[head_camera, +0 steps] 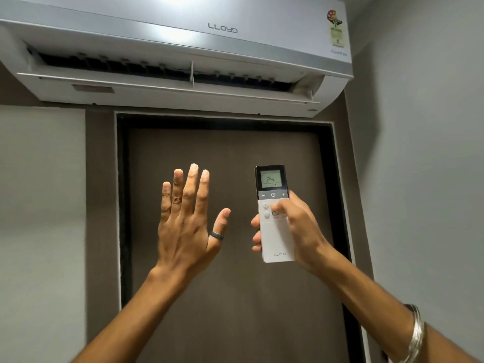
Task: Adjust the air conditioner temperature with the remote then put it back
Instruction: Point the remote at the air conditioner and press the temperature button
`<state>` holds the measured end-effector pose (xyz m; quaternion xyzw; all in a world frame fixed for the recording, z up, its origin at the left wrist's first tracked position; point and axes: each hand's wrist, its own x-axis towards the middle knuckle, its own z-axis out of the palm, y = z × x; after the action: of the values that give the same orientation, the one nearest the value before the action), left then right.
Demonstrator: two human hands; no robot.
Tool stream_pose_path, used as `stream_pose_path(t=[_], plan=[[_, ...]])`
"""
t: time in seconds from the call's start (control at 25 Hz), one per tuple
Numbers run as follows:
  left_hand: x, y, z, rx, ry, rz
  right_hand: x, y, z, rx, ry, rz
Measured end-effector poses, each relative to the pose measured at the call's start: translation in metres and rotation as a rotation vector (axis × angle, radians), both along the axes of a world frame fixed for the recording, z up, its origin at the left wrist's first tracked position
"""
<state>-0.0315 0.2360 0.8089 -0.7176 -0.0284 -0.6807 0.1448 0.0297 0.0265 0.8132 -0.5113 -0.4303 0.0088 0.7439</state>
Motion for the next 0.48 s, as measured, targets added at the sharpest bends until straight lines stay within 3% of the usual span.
stream_pose_path(t=[0.48], plan=[[-0.0027, -0.0029, 0.0093, -0.002, 0.002, 0.005, 0.0013, -0.0022, 0.0073, 0.04, -0.079, -0.034]])
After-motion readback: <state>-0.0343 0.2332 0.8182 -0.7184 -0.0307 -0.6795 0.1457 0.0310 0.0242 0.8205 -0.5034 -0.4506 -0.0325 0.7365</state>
